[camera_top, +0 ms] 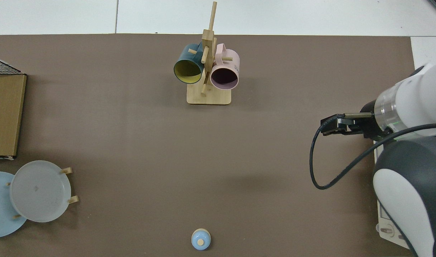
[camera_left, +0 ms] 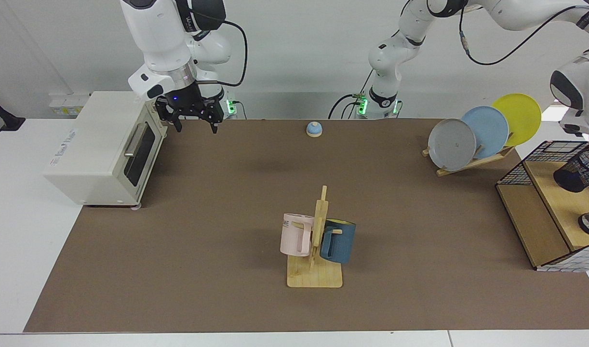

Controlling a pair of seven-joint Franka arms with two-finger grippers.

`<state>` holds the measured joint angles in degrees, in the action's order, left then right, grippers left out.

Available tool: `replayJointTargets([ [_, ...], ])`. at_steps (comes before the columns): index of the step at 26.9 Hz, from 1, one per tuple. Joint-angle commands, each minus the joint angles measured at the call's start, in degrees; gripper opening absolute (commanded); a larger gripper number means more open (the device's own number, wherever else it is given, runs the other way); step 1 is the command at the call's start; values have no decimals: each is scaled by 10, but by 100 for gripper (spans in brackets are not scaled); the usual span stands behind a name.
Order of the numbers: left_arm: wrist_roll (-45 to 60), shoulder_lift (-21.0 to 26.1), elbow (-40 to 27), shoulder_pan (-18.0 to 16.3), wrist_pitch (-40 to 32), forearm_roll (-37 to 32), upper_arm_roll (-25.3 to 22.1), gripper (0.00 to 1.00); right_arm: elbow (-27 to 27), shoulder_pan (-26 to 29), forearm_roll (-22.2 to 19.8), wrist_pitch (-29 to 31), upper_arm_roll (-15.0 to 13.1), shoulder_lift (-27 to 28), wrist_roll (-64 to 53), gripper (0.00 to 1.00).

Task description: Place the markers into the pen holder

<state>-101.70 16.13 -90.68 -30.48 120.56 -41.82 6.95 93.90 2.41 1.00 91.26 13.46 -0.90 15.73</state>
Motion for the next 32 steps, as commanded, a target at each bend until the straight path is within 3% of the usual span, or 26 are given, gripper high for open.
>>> replayJointTargets([
  [1, 5, -25, -34, -9, 19, 24, 4, 0, 3, 10, 9, 9, 6, -3, 1, 100],
  [5, 5, -25, -31, -7, 19, 26, 4, 0, 3, 10, 9, 9, 6, -3, 1, 100],
  [12, 3, -22, -24, -3, 20, 27, 4, 30, 3, 10, 9, 8, 6, -3, 1, 100],
  [16, 3, -22, -14, 0, 20, 27, 3, 52, 3, 10, 9, 8, 6, -3, 1, 100],
  [19, 2, -22, -2, 1, 20, 28, 3, 58, 3, 10, 9, 9, 6, -3, 1, 100],
  [22, 6, -22, 2, 2, 20, 29, 2, 76, 3, 10, 9, 9, 6, -3, 1, 100],
  [25, -3, -24, 18, 9, 13, 31, 0, 84, 3, 10, 9, 9, 6, -3, 1, 100],
  [27, -4, -25, 44, 22, 3, 31, -6, 94, 3, 10, 9, 8, 6, -3, 1, 100],
  [32, 4, -37, 64, 88, -27, 74, -68, 100, 3, 10, 9, 9, 6, -3, 1, 100],
])
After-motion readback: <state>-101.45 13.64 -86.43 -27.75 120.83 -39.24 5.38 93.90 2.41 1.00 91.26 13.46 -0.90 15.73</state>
